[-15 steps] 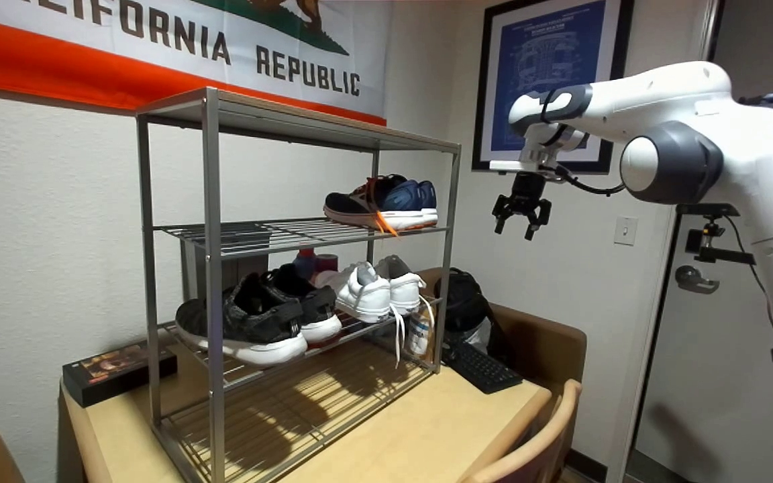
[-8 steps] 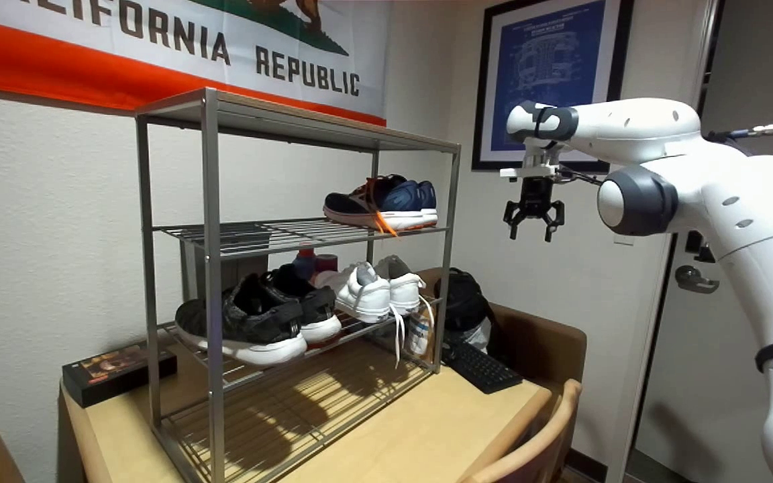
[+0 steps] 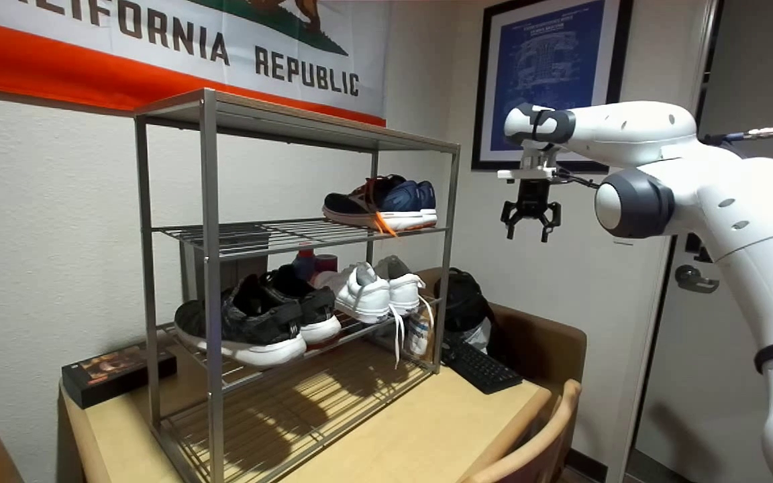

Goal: Pick the brown bag and put it on top of the rack

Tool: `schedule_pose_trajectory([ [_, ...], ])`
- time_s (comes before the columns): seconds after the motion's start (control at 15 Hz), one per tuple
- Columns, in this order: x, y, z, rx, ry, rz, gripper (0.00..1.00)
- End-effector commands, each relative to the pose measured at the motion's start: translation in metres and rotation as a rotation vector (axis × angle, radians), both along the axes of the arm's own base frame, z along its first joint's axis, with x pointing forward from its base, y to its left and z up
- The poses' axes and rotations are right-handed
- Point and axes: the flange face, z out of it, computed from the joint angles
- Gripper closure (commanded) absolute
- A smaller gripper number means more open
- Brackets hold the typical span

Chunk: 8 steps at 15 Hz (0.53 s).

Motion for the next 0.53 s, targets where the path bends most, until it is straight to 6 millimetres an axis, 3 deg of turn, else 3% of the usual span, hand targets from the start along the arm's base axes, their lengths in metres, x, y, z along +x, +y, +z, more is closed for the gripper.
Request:
schedule_pose_trajectory([
  [0.0, 0.021, -0.001, -0.001, -0.128, -0.043, 0.051, 0.0],
  [0.47, 0.06, -0.02, -0.056, -0.334, -0.08, 0.129, 0.0],
])
